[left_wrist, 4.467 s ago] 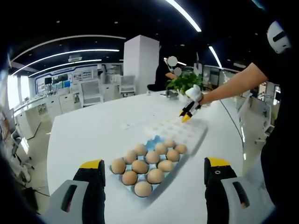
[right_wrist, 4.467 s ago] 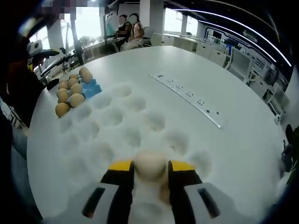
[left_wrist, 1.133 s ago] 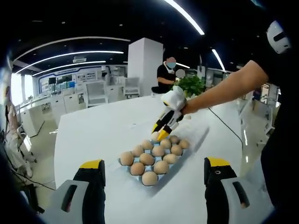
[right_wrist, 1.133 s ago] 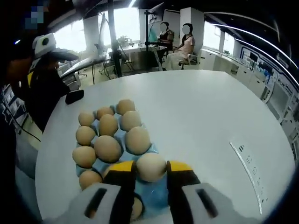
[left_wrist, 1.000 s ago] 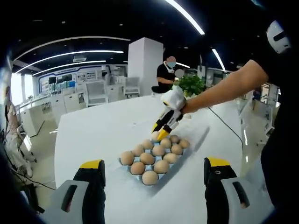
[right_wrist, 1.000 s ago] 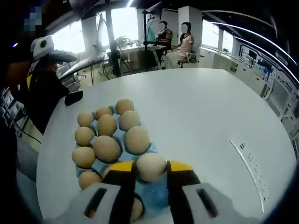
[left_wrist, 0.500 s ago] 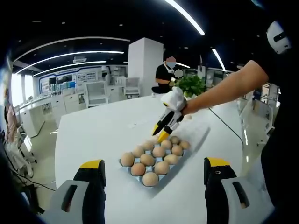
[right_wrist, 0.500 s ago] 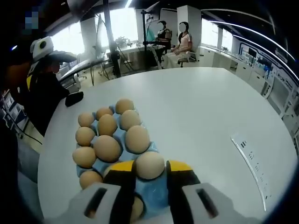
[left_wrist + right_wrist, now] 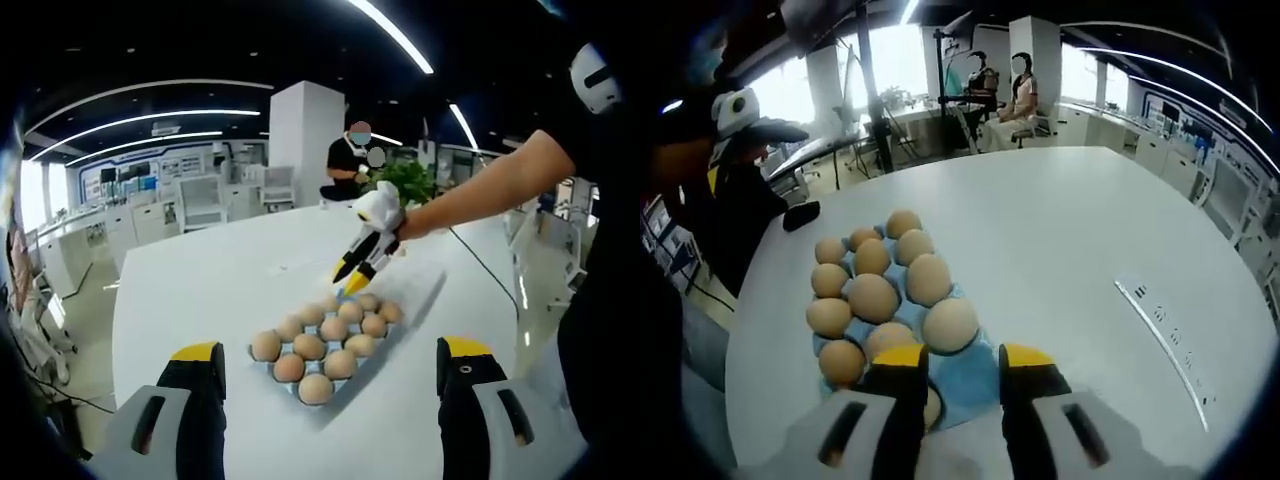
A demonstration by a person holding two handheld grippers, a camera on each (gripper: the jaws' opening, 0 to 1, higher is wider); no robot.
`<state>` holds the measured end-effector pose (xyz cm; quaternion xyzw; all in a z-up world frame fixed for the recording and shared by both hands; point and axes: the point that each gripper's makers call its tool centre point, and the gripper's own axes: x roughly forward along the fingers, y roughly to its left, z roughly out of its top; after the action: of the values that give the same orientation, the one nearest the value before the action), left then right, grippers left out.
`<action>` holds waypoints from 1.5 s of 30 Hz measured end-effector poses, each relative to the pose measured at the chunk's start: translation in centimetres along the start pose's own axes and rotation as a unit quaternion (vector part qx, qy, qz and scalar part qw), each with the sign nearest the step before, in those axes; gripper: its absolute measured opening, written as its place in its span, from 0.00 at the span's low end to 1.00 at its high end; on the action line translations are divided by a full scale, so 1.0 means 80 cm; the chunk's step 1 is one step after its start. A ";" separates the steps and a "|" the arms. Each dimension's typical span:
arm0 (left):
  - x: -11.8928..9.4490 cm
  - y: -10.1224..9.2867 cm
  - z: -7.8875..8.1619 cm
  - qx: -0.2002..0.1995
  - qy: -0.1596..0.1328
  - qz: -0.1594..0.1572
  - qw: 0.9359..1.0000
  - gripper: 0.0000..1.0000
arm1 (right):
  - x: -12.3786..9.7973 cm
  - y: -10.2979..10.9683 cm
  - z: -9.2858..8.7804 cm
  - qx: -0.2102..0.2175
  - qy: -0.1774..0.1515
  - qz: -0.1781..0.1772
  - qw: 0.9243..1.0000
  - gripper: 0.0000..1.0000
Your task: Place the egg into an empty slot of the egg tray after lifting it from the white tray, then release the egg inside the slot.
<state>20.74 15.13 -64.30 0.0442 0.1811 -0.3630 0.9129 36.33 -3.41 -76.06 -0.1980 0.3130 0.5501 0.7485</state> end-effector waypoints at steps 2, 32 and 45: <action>0.001 -0.001 0.000 0.001 0.000 -0.001 1.000 0.90 | -0.006 -0.005 -0.006 0.003 0.001 -0.005 1.000 0.29; 0.029 -0.015 0.005 0.009 0.006 -0.026 1.000 0.90 | -0.150 -0.066 -0.132 0.061 0.028 -0.105 0.992 0.29; 0.043 -0.019 0.011 0.011 0.006 -0.032 0.999 0.90 | -0.205 -0.093 -0.174 0.082 0.037 -0.141 0.986 0.29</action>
<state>22.25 11.58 -64.64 0.0511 0.1840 -0.3934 0.8993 36.60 -26.17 -75.27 -0.1986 0.3537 0.4034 0.8202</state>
